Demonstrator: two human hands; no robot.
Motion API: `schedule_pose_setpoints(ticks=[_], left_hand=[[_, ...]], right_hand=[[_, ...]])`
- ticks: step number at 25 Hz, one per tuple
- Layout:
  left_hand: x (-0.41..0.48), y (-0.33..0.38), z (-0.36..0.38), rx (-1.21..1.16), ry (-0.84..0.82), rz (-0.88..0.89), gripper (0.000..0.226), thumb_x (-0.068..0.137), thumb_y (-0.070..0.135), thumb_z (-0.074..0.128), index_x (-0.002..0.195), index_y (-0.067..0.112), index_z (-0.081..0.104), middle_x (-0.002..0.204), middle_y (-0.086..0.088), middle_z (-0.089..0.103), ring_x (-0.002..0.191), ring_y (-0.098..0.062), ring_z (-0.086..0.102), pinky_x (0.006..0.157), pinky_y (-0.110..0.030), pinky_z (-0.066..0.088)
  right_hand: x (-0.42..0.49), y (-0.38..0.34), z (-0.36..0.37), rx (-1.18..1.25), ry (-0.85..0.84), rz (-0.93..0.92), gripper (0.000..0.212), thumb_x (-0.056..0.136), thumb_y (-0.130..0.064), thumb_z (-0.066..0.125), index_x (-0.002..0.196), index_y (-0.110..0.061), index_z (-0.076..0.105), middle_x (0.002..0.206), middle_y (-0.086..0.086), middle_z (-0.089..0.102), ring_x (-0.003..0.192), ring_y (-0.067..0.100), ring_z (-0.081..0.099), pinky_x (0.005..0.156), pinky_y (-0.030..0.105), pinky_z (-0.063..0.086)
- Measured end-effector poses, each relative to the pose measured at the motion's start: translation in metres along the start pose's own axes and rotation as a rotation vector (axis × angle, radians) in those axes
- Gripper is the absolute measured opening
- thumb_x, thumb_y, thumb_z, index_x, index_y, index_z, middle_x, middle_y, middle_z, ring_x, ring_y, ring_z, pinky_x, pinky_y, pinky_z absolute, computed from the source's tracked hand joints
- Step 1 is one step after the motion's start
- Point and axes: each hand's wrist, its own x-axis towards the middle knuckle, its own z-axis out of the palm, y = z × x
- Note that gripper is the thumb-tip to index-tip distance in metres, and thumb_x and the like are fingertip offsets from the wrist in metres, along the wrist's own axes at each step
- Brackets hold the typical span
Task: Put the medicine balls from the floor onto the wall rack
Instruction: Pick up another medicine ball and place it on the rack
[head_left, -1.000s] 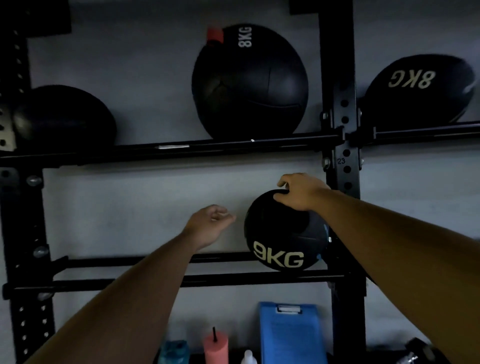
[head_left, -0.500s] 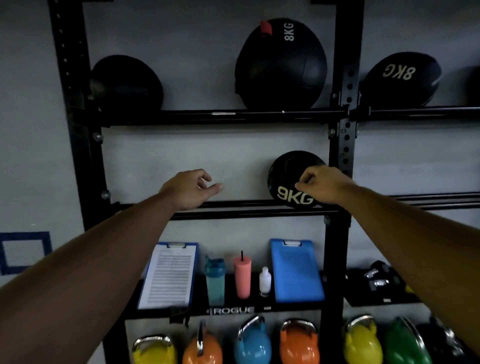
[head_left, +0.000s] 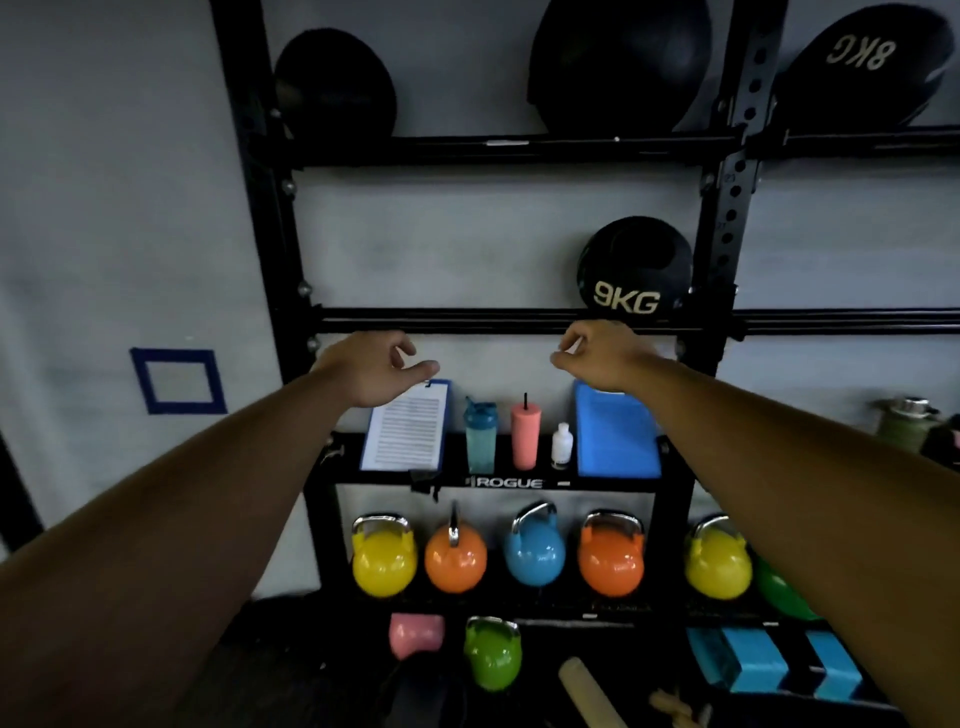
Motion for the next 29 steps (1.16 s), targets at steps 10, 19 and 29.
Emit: schedule_pose_setpoints(ticks=[10,19,29], left_hand=[[-0.187,-0.014,0.047,0.068,-0.178,-0.175,0.052,0.085,0.071,0.068,0.113,0.028,0.070,0.109,0.008,0.074,0.107,-0.022,0.068,0.095,-0.039,0.054],[-0.255,-0.065,0.107,0.019,-0.287,-0.257,0.059,0.079,0.080,0.065,0.114,0.033,0.069,0.109,0.007,0.074,0.100,-0.023,0.071,0.093,-0.042,0.057],[-0.198,-0.203,0.150,0.071,-0.515,-0.221,0.071,0.077,0.085,0.055,0.127,0.035,0.064,0.120,0.008,0.074,0.112,-0.022,0.068,0.097,-0.043,0.055]], right_hand=[[-0.173,0.009,0.103,0.029,-0.250,0.012,0.031,0.088,-0.052,0.066,0.111,-0.031,0.068,0.116,0.000,0.069,0.105,0.025,0.065,0.084,0.034,0.049],[-0.230,0.004,0.200,0.071,-0.347,0.021,0.041,0.080,-0.059,0.059,0.113,-0.035,0.063,0.121,0.002,0.071,0.112,0.030,0.067,0.091,0.040,0.055],[-0.172,-0.038,0.327,0.046,-0.474,0.141,0.037,0.087,-0.056,0.064,0.117,-0.035,0.062,0.111,-0.003,0.071,0.104,0.024,0.068,0.088,0.039,0.055]])
